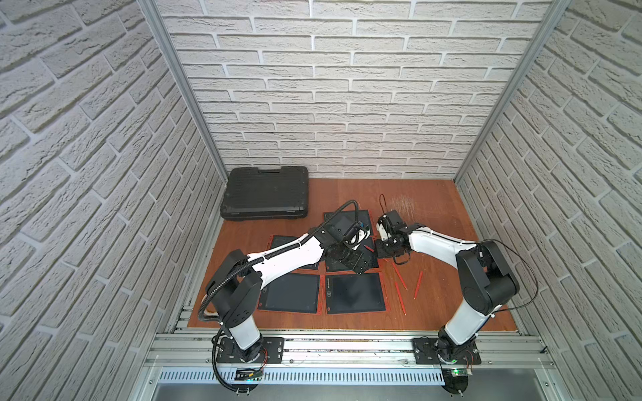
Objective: Place the stylus back onto the writing tablet
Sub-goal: Place the stylus on the writing tablet.
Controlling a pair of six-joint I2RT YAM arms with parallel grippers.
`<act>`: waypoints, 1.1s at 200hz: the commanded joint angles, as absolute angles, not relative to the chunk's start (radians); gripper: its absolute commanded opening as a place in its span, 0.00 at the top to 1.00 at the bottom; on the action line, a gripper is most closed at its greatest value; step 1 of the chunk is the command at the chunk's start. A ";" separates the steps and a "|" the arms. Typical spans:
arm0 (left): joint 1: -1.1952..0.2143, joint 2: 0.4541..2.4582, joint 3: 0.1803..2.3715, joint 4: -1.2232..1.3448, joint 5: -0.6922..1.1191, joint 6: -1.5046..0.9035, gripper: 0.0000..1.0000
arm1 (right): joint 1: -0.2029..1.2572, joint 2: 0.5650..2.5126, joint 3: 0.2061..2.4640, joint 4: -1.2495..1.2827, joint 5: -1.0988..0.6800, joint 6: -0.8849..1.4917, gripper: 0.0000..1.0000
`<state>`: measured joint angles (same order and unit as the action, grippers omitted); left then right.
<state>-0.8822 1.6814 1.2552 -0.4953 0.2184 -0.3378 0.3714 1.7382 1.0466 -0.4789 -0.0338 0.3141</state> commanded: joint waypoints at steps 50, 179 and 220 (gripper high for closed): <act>-0.887 1.682 1.275 -0.493 0.227 -0.340 0.02 | 0.376 1.756 1.060 -0.474 -0.031 0.316 0.65; -0.887 1.685 1.276 -0.491 0.230 -0.341 0.02 | 0.382 1.737 1.037 -0.474 -0.032 0.325 0.82; -0.887 1.686 1.275 -0.491 0.230 -0.343 0.02 | 0.385 1.735 1.035 -0.477 -0.031 0.329 0.85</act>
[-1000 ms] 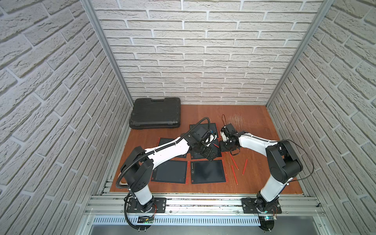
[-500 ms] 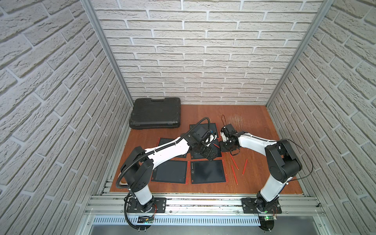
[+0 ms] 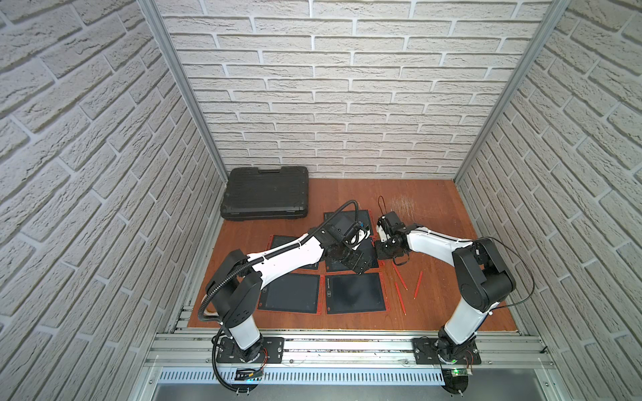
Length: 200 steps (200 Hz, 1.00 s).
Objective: Place the stylus back onto the writing tablet
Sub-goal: Place the stylus on the writing tablet.
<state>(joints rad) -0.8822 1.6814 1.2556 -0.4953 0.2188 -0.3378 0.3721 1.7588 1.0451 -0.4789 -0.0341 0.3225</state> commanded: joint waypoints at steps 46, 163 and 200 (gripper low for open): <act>-0.887 1.685 1.275 -0.491 0.230 -0.343 0.02 | 0.390 1.727 1.040 -0.482 -0.029 0.341 0.86; -0.887 1.683 1.279 -0.491 0.235 -0.344 0.02 | 0.396 1.711 1.034 -0.469 -0.020 0.440 0.85; -0.887 1.683 1.278 -0.489 0.236 -0.345 0.02 | 0.399 1.723 1.039 -0.472 -0.013 0.437 0.88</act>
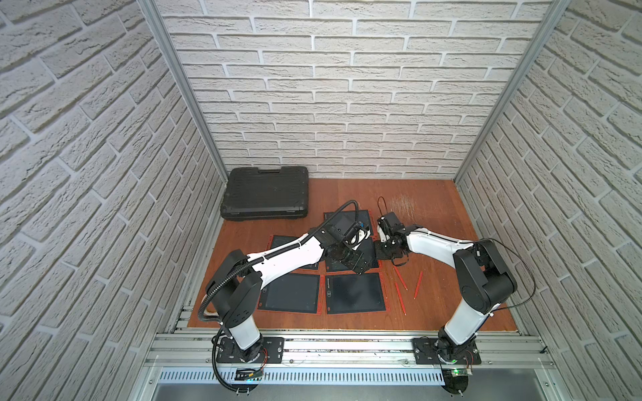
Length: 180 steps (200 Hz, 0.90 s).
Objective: Place the stylus back onto the writing tablet
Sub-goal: Place the stylus on the writing tablet.
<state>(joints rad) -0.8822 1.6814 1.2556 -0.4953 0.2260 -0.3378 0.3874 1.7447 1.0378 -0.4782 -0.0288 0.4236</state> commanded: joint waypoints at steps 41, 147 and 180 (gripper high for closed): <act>-0.887 1.684 1.279 -0.490 0.238 -0.345 0.02 | 0.401 1.742 1.044 -0.471 -0.008 0.434 0.90; -0.887 1.684 1.278 -0.490 0.238 -0.345 0.02 | 0.404 1.784 1.093 -0.483 0.008 0.422 0.93; -0.887 1.685 1.278 -0.489 0.238 -0.345 0.02 | 0.403 1.799 1.111 -0.487 0.014 0.419 0.93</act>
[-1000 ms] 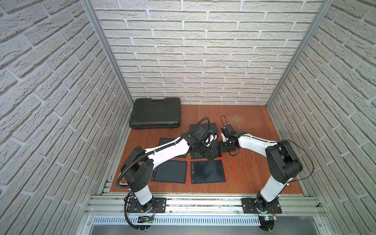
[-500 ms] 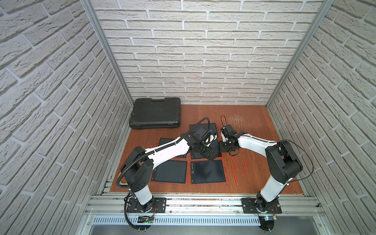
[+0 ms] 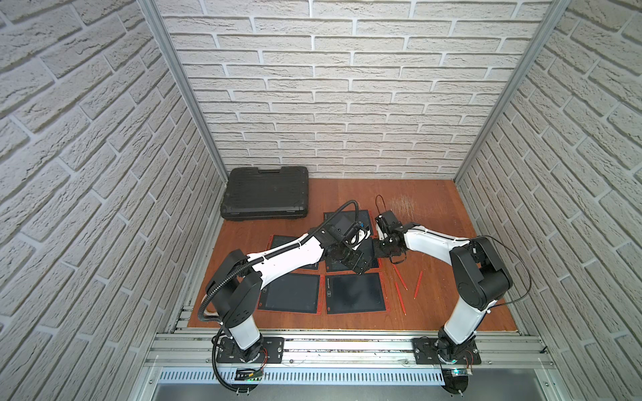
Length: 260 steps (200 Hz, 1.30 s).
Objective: Place the stylus back onto the writing tablet
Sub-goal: Place the stylus on the writing tablet.
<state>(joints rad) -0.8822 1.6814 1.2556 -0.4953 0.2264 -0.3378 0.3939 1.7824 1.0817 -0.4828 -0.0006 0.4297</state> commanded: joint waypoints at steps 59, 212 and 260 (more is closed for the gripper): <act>-0.887 1.686 1.278 -0.489 0.241 -0.345 0.02 | 0.409 1.824 1.126 -0.505 0.042 0.409 0.94; -0.887 1.682 1.278 -0.488 0.239 -0.347 0.02 | 0.449 1.903 1.126 -0.563 0.132 0.455 0.96; -0.887 1.675 1.275 -0.486 0.234 -0.344 0.02 | 0.450 1.907 1.109 -0.548 0.121 0.480 0.96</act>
